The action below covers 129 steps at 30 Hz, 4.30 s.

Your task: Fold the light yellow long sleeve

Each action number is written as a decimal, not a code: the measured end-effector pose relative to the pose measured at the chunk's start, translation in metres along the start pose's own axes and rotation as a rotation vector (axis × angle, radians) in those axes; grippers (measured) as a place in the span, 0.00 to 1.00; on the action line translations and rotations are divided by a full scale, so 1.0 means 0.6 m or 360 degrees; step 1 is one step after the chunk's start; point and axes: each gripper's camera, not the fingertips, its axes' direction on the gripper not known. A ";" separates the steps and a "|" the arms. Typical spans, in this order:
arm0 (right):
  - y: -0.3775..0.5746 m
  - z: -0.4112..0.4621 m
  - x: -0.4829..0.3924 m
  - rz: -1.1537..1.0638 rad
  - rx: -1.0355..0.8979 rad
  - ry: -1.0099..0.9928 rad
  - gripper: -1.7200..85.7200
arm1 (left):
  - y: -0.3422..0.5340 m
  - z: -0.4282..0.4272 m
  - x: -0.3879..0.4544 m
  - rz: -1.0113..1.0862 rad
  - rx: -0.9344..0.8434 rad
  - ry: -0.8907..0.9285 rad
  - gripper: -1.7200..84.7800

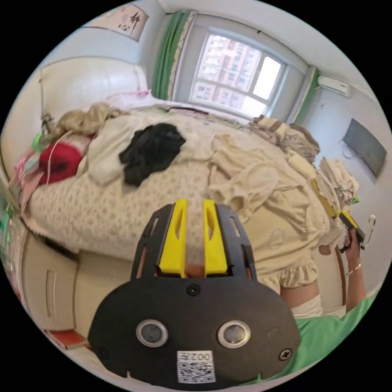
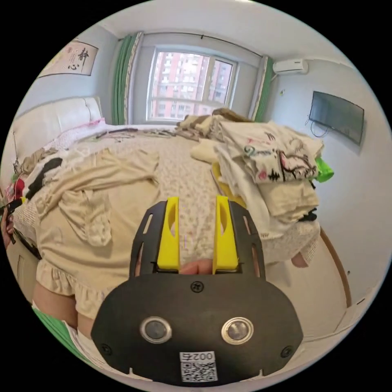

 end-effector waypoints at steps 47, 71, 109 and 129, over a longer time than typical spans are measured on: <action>-0.718 0.669 -0.173 -0.0430 -0.0453 -0.0475 0.01 | -0.667 0.431 0.186 0.0388 -0.0220 0.0030 0.01; -0.460 0.325 -0.150 -0.0600 0.0355 -0.0222 0.02 | -0.436 0.218 0.163 0.0635 0.0390 0.0331 0.01; -0.085 0.185 -0.220 -0.0091 -0.0487 -0.0466 0.01 | -0.080 0.244 0.115 0.0039 -0.0074 0.0129 0.01; 0.030 0.082 -0.275 -0.0192 -0.0102 -0.0140 0.01 | 0.038 0.232 0.018 -0.0230 0.0014 0.0397 0.01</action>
